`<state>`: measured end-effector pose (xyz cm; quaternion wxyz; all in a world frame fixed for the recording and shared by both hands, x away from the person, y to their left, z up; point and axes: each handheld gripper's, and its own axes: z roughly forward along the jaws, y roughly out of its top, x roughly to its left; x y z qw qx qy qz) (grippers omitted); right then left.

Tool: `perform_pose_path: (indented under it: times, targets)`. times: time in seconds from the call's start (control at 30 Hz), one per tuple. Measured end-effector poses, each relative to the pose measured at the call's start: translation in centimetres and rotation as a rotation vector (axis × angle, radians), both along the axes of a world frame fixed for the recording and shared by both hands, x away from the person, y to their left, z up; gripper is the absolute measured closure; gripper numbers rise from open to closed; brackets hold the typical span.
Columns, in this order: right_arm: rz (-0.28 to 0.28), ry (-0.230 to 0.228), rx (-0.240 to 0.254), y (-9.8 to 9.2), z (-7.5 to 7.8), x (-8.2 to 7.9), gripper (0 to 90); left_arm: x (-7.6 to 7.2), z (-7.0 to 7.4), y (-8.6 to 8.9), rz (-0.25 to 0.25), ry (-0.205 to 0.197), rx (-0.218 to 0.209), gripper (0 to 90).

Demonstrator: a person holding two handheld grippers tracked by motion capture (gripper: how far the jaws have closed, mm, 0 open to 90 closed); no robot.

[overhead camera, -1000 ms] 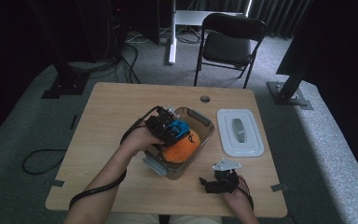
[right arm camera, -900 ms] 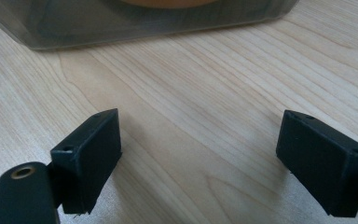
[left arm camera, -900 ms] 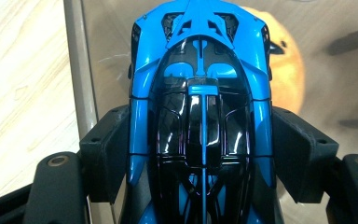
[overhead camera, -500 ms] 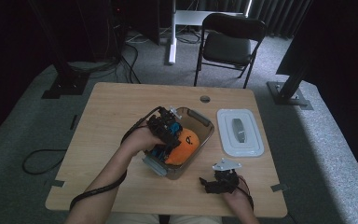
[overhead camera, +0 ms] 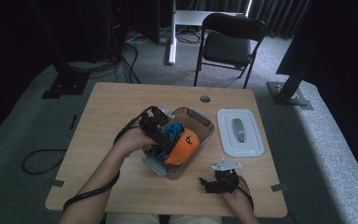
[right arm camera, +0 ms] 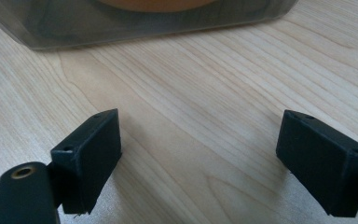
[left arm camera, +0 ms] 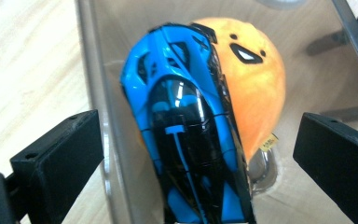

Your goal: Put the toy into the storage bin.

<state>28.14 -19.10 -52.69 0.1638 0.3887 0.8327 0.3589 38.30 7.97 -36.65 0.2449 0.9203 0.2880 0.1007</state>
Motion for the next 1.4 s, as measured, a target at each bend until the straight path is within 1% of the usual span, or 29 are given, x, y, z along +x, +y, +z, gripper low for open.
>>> perform_pose_path:
  times: [0.13,0.2,0.23,0.3,0.43,0.47,0.5,0.57,0.6,0.67,0.73,0.77,0.8,0.83,0.9,0.93,0.97,1.07,1.13,1.23,1.33,1.4]
  targets:
    - [-0.001,0.000,0.000,0.0,0.0,0.0,13.4,-0.4,0.3,0.8,-0.002,-0.015,-0.013,2.2]
    - [-0.001,0.000,0.000,0.0,0.0,0.0,13.4,-0.4,0.4,1.4,-0.005,-0.011,-0.027,2.2]
    - [-0.001,0.000,0.000,0.0,0.0,0.0,13.4,-0.4,0.4,1.6,0.002,-0.021,-0.030,2.3]
    - [-0.002,0.000,0.000,0.0,0.0,0.0,13.4,-0.5,0.4,2.1,-0.001,-0.023,-0.041,2.3]
    - [-0.004,0.001,0.000,0.0,0.0,0.0,13.4,-0.7,0.4,3.2,0.005,-0.044,-0.061,2.3]
    - [-0.004,0.001,0.000,0.0,0.0,0.0,13.4,-0.7,0.4,3.4,0.007,-0.044,-0.065,2.3]
    - [-0.004,0.000,-0.001,0.0,0.0,0.0,13.3,-0.7,0.3,3.7,0.013,-0.053,-0.064,2.3]
    - [-0.005,0.000,0.000,0.0,0.0,0.0,13.3,-0.7,0.2,4.3,0.024,-0.052,-0.074,2.3]
    - [-0.006,0.000,0.000,0.0,0.0,0.0,13.3,-0.7,0.1,4.5,0.026,-0.057,-0.074,2.3]
    - [-0.006,0.000,-0.001,0.0,0.0,0.0,13.3,-0.7,-0.1,5.1,0.026,-0.053,-0.088,2.3]
    - [-0.007,-0.001,-0.002,0.0,0.0,0.0,13.2,-0.8,-0.3,5.5,0.031,-0.060,-0.089,2.3]
    - [-0.007,-0.001,-0.002,0.0,0.0,0.0,13.2,-0.8,-0.4,5.7,0.028,-0.066,-0.098,2.3]
    - [-0.008,-0.001,-0.002,0.0,0.0,0.0,13.2,-0.9,-0.5,5.9,0.027,-0.063,-0.104,2.3]
    - [-0.009,0.000,-0.002,0.0,0.0,0.0,13.2,-1.0,-0.6,6.1,0.026,-0.073,-0.100,2.3]
    - [-0.009,-0.001,-0.003,0.0,0.0,0.0,13.2,-1.1,-0.8,6.5,0.020,-0.070,-0.113,2.2]
    - [-0.010,0.000,-0.002,0.0,0.0,0.0,13.2,-1.2,-0.9,6.7,0.020,-0.080,-0.114,2.3]
    - [-0.009,-0.001,-0.002,0.0,0.0,0.0,13.2,-1.2,-0.9,6.8,0.022,-0.077,-0.109,2.3]
    - [-0.010,-0.001,-0.002,0.0,0.0,0.0,13.2,-1.5,-1.2,7.4,0.021,-0.084,-0.124,2.3]
    - [-0.010,-0.001,-0.003,0.0,0.0,0.0,13.2,-1.5,-1.3,7.9,0.035,-0.086,-0.126,2.3]
    - [-0.011,-0.001,-0.003,0.0,0.0,0.0,13.2,-1.6,-1.5,8.7,0.042,-0.089,-0.129,2.3]
    - [-0.011,-0.002,-0.003,0.0,0.0,0.0,13.2,-1.7,-1.7,9.5,0.050,-0.098,-0.118,2.3]
    - [-0.012,-0.001,-0.002,0.0,0.0,0.0,13.1,-1.7,-1.9,10.1,0.060,-0.103,-0.127,2.3]
